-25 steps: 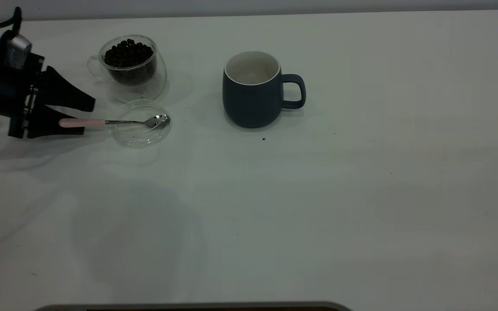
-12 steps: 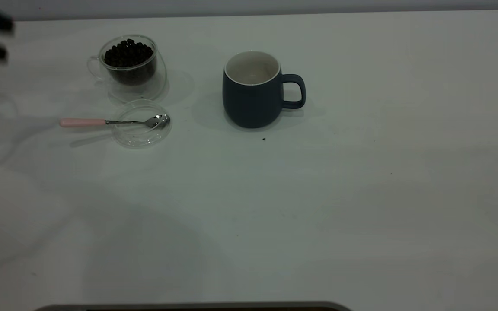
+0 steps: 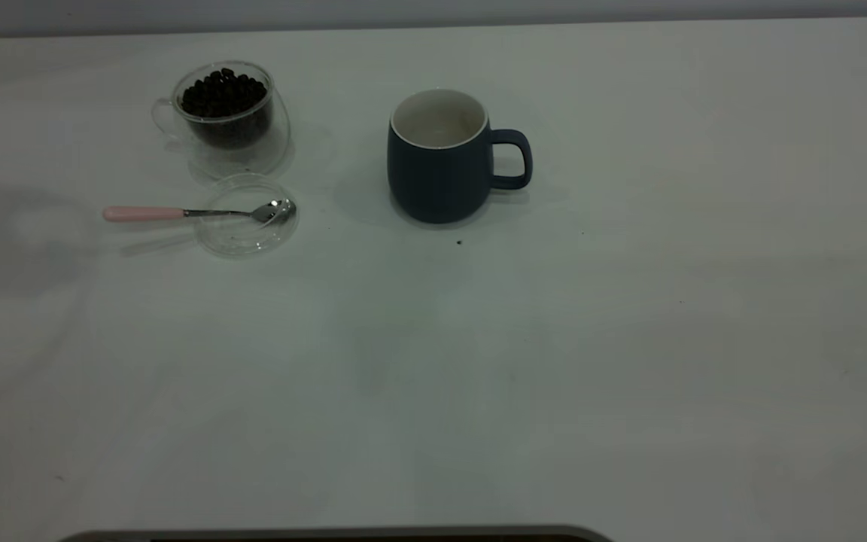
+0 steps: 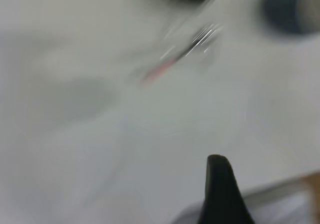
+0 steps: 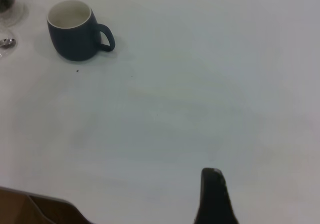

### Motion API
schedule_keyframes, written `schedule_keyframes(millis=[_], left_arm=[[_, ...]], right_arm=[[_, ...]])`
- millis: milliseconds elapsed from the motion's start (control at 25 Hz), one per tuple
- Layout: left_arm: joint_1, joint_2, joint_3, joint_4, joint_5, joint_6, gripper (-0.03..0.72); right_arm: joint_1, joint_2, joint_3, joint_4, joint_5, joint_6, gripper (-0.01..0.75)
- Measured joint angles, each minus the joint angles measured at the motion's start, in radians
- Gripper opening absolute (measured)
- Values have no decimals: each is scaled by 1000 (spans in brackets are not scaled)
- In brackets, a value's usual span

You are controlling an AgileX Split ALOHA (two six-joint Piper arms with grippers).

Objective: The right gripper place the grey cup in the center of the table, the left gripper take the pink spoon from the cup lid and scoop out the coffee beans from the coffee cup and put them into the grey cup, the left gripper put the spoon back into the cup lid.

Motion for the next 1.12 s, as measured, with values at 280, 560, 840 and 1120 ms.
schedule_keyframes(millis=[280, 560, 840, 1120], left_arm=[[-131, -249, 154, 233, 4, -258, 526], [-151, -586, 529, 249, 4, -261, 524], [-151, -881, 791, 251, -9, -252, 524], [-180, -1144, 955, 249, -49, -253, 524]], right_arm=[[0, 0, 0, 0, 0, 0, 551], [0, 0, 0, 0, 0, 0, 551], [0, 0, 0, 0, 0, 0, 551], [0, 0, 0, 0, 0, 0, 551]])
